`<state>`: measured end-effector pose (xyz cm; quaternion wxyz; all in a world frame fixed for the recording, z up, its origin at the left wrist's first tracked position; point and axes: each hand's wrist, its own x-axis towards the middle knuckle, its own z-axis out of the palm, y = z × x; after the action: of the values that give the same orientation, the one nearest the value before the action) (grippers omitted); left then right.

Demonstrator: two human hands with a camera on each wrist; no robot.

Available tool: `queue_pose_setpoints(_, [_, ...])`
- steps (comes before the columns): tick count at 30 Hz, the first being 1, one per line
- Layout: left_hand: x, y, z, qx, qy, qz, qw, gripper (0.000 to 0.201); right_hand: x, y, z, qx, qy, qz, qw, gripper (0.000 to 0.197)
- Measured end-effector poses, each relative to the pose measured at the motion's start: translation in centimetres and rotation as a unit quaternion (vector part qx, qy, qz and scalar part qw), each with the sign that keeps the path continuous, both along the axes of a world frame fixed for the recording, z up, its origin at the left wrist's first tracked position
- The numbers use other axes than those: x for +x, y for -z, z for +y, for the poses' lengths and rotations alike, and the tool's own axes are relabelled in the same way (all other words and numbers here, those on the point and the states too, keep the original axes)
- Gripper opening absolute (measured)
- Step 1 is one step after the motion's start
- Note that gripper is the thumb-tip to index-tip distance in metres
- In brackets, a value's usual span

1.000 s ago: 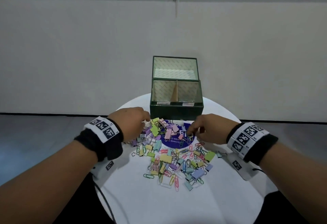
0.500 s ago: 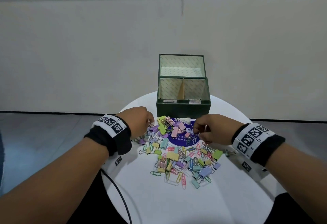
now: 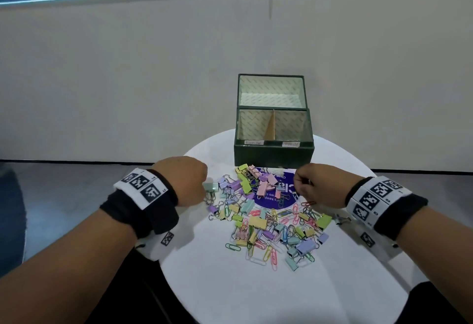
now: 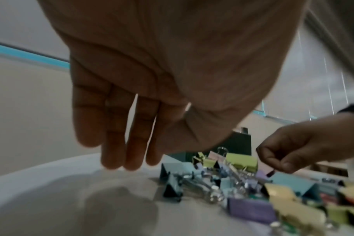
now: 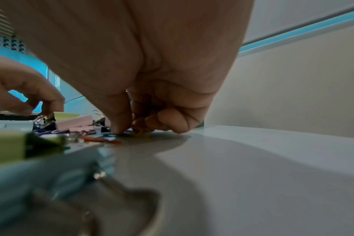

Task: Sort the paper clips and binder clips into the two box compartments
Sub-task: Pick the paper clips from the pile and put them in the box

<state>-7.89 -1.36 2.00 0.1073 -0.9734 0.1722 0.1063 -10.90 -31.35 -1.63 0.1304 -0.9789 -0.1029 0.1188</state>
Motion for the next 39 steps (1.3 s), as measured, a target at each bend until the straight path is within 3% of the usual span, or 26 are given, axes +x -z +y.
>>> queue_pose_setpoints(7, [0.1, 0.8, 0.6, -0.061, 0.009, 0.033, 0.998, 0.028, 0.3, -0.2, -0.8, 0.062, 0.015, -0.059, 0.996, 0.016])
queue_pose_setpoints(10, [0.8, 0.8, 0.7, -0.078, -0.003, 0.047, 0.996, 0.022, 0.2, -0.2, -0.7, 0.069, 0.027, -0.026, 0.997, 0.019])
queue_pose_setpoints(13, [1.4, 0.8, 0.9, -0.092, -0.006, 0.043, 0.995, 0.016, -0.1, -0.4, -0.3, 0.034, 0.029, 0.021, 0.999, 0.006])
queue_pose_setpoints(23, [2.9, -0.4, 1.7, -0.110, -0.047, 0.015, 0.993, 0.016, -0.1, 0.0, -0.2, -0.008, 0.016, 0.016, 1.000, 0.017])
queue_pose_setpoints(27, [2.6, -0.4, 1.4, -0.102, -0.003, -0.001, 0.995, 0.012, 0.2, 0.0, -0.3, 0.012, 0.042, 0.012, 0.999, 0.017])
queue_pose_setpoints(30, [1.7, -0.3, 0.3, -0.122, 0.045, 0.047, 0.990, 0.003, 0.2, -0.1, -0.3, 0.021, 0.047, 0.021, 0.998, 0.018])
queue_pose_setpoints(34, [0.9, 0.5, -0.5, -0.106, 0.093, 0.061, 0.988, 0.018, 0.1, -0.1, -0.2, -0.004, 0.022, 0.021, 1.000, 0.016])
queue_pose_setpoints(39, [1.1, 0.6, -0.1, -0.070, 0.083, 0.048, 0.993, 0.028, 0.1, -0.2, -0.3, 0.009, 0.040, -0.004, 0.999, 0.015])
